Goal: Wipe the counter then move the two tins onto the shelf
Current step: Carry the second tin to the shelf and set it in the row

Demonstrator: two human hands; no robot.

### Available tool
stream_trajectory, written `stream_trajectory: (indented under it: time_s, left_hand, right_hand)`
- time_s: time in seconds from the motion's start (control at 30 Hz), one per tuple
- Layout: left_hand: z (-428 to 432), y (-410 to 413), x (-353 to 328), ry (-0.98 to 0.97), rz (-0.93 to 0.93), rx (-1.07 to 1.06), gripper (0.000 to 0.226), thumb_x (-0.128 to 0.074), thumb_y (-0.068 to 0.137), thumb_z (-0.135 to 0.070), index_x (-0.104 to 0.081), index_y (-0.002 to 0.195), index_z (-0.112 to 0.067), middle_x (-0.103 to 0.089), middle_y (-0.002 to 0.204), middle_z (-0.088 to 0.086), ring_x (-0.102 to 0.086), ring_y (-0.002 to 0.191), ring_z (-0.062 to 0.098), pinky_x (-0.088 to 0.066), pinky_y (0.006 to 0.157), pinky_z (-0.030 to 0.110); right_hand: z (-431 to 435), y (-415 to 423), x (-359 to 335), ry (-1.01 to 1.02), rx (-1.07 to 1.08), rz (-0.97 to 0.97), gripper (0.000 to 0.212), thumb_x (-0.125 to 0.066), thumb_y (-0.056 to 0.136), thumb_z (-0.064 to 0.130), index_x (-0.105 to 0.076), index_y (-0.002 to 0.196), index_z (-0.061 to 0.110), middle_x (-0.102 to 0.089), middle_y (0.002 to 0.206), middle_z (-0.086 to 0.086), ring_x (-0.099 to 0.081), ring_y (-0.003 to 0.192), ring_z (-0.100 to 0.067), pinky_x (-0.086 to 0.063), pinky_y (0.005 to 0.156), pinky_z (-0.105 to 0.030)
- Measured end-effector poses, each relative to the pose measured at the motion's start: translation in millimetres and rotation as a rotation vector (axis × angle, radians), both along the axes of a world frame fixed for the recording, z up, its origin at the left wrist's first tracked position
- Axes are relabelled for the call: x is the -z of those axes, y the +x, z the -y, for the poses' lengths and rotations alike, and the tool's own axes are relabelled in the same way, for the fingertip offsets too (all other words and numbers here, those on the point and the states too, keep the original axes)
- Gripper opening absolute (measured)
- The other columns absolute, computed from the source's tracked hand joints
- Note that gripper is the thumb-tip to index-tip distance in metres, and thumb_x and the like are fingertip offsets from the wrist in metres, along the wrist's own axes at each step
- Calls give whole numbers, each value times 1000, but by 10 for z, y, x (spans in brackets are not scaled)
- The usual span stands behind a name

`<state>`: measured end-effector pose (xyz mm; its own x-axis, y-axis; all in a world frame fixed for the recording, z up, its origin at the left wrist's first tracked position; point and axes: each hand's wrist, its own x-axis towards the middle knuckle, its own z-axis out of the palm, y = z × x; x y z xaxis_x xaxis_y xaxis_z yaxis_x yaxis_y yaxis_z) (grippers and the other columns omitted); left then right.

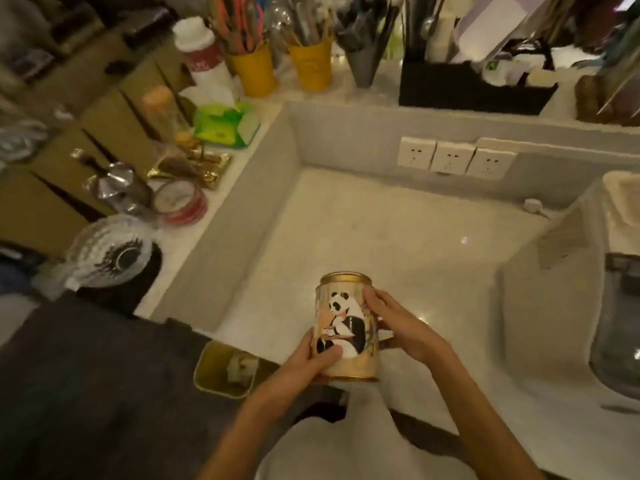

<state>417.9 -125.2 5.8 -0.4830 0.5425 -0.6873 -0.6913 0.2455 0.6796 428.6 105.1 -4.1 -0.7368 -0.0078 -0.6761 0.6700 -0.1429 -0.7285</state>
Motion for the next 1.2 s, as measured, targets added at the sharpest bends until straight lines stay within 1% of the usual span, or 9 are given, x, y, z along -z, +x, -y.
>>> stream_trajectory:
  time_s: [0.17,0.33,0.5,0.6,0.73,0.87,1.0,1.1,1.2]
  left_hand:
    - [545,999,38,-40,11,-160,78,-80,81,-40,-34,144,-42,-63,135,-2,-60,124,23,-45,108,50]
    - [898,2019,130,-124,113,-268,85,-77,77,-49,-24,144,-46,-61,135,-8,-63,119,13,-50,103,38]
    - [1283,2674,180,-135,167,-426,66,-70,88,-40,-29,138,-49,-63,130,-11,-66,113,11,-54,90,27]
    - [1537,2937,169,-96,159,-596,64,-74,83,-43,-34,133,-50,-66,126,-9,-69,109,14,-58,89,30]
    - [1876,3203,167,-125,51,-758,97,-81,74,-48,-16,146,-42,-54,129,-16,-61,114,7,-56,85,21]
    - [2566,3570,35,-173,-87,-1017,99,-84,72,-46,-15,143,-43,-55,126,-19,-64,104,-4,-55,72,12]
    - [3500,4230,-398,-252,-237,-1367,100,-83,72,-44,-15,145,-36,-55,130,-10,-63,110,-3,-56,77,15]
    - [4184,4887,-876,-395,-405,-1591,97,-83,70,-50,-12,136,-54,-53,129,-24,-60,113,-7,-56,80,14]
    - [4685,5522,-1442,-641,-552,-1795,94,-80,66,-61,-11,129,-69,-51,125,-39,-57,117,-9,-54,93,19]
  right_hand:
    - [677,722,299,-253,-109,56,97,-58,67,85,-33,148,37,-58,140,-7,-60,125,-31,-50,101,-54]
    - [1266,1403,620,-214,-227,144,91,-58,72,82,-42,146,31,-65,134,-5,-63,122,-25,-47,106,-53]
    - [1760,1912,778,-160,-300,220,96,-68,64,82,-37,145,37,-67,129,-3,-68,113,-24,-53,99,-52]
    - [2093,2016,754,-161,-384,238,102,-71,60,82,-33,145,41,-64,131,-4,-68,114,-26,-54,97,-54]
    - [2707,1968,592,-75,-606,145,103,-66,58,86,-30,145,43,-63,127,1,-68,108,-18,-62,71,-33]
    - [3804,1977,301,-60,-899,6,100,-64,62,85,-34,145,38,-65,129,1,-68,110,-17,-59,85,-35]
    - [5336,2357,-148,-171,-1218,-112,78,-62,73,78,-41,138,41,-71,120,3,-73,104,-14,-60,86,-37]
    - [6531,2909,-691,-324,-1488,-236,70,-62,74,77,-46,133,43,-72,121,4,-71,109,-13,-57,92,-38]
    - [7537,3590,-1439,-537,-1728,-402,68,-62,80,70,-41,139,43,-69,126,5,-67,117,-16,-57,95,-38]
